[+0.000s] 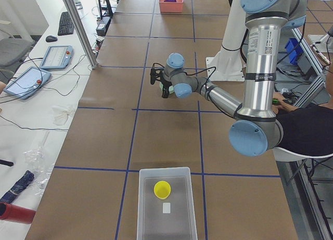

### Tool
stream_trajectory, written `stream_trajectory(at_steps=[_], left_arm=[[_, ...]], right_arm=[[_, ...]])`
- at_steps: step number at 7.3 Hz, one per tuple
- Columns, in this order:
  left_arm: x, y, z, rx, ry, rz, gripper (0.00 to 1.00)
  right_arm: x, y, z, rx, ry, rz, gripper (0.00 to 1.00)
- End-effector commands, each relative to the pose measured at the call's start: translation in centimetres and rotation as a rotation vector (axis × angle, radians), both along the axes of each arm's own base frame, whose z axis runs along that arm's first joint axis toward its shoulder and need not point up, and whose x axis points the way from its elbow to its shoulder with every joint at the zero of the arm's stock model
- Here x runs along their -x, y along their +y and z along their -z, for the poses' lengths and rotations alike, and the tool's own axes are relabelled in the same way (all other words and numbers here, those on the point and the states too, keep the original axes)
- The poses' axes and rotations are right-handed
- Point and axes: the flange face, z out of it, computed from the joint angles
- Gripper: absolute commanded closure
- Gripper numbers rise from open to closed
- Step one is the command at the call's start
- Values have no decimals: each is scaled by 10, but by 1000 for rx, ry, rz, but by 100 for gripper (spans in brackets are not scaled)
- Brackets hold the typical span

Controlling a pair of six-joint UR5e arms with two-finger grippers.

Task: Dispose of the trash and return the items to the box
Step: 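Move the left gripper back over the table to the pale green bowl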

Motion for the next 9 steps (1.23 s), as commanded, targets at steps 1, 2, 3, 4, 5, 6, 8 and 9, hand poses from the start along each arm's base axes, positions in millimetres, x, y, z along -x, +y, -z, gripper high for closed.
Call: stream_trajectory(at_steps=[1, 2, 3, 4, 5, 6, 8, 9], left_arm=[[-41, 13, 3, 40, -19, -3, 1], [-72, 1, 17, 61, -55, 10, 1], [-97, -7, 22, 64, -100, 26, 2], [-108, -4, 15, 63, -119, 24, 4], [-108, -4, 10, 65, -128, 28, 10], [-112, -4, 6, 69, -136, 23, 19], [-115, -1, 5, 77, -136, 22, 65], [-115, -1, 6, 76, -135, 22, 93]], right_arm=[[55, -19, 40, 94, -63, -26, 0], [73, -25, 55, 115, -75, -30, 0], [84, -34, 62, 113, -79, -18, 0], [96, -36, 63, 128, -82, -6, 0], [107, -39, 70, 136, -87, 0, 0], [117, -42, 74, 138, -84, 21, 0], [127, -50, 85, 155, -69, 37, 0], [127, -50, 87, 151, -69, 38, 0]])
